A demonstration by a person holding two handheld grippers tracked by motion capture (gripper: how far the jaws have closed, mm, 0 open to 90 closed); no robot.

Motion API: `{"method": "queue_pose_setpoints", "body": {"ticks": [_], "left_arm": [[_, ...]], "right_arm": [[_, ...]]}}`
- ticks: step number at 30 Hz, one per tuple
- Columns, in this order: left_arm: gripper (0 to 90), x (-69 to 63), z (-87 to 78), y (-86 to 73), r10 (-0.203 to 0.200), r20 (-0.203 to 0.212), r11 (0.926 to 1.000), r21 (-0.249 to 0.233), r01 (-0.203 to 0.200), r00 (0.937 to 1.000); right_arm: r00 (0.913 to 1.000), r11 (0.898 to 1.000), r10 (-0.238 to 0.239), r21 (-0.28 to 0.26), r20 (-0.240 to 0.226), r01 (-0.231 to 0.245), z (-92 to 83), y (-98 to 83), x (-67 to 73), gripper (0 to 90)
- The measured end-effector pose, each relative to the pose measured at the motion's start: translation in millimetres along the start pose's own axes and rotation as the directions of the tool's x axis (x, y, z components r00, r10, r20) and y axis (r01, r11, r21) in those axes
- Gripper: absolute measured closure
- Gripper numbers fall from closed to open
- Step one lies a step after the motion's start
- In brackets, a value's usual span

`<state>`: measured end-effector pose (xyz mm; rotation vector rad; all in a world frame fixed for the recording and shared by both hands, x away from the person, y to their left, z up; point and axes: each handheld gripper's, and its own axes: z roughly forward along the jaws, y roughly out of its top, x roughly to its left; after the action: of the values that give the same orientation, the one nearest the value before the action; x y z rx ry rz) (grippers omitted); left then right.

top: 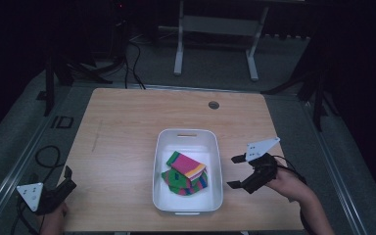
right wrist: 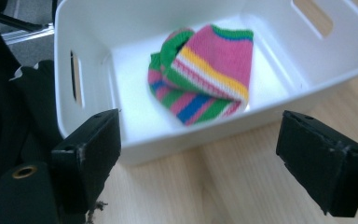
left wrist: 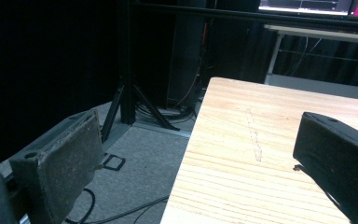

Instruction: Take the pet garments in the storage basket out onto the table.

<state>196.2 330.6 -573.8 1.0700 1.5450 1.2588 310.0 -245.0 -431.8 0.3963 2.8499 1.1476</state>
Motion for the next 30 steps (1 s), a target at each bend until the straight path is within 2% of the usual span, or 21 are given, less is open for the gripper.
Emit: {"method": "queue_pose_setpoints", "body": {"ticks": [2,4,14,21,30], "left_arm": [[1.8,0.2,0.0,0.0,-0.001,0.001,1.0,0.001,0.001,1.0],[1.9,0.3,0.0,0.0,-0.002,0.001,1.0,0.0,0.002,1.0],[1.9,0.5,0.0,0.0,-0.003,0.004,1.0,0.001,0.003,1.0],[1.9,0.7,0.0,0.1,-0.004,0.007,1.0,0.002,0.004,1.0],[1.8,1.0,0.0,0.1,-0.005,0.012,1.0,0.001,0.005,0.9999]], "right_arm": [[0.9991,1.0,-0.028,0.01,0.031,0.028,3.2,8.6,2.6,13.0],[0.9991,0.999,-0.042,0.016,0.008,0.042,7.4,16.8,3.3,12.8],[0.9945,0.992,-0.099,0.075,-0.034,0.101,40.3,48.8,10.7,13.3],[0.9892,0.985,-0.127,0.111,-0.074,0.135,68.4,66.4,16.2,13.6],[0.9851,0.977,-0.127,0.155,-0.117,0.144,107.2,86.1,15.7,13.6]]}}
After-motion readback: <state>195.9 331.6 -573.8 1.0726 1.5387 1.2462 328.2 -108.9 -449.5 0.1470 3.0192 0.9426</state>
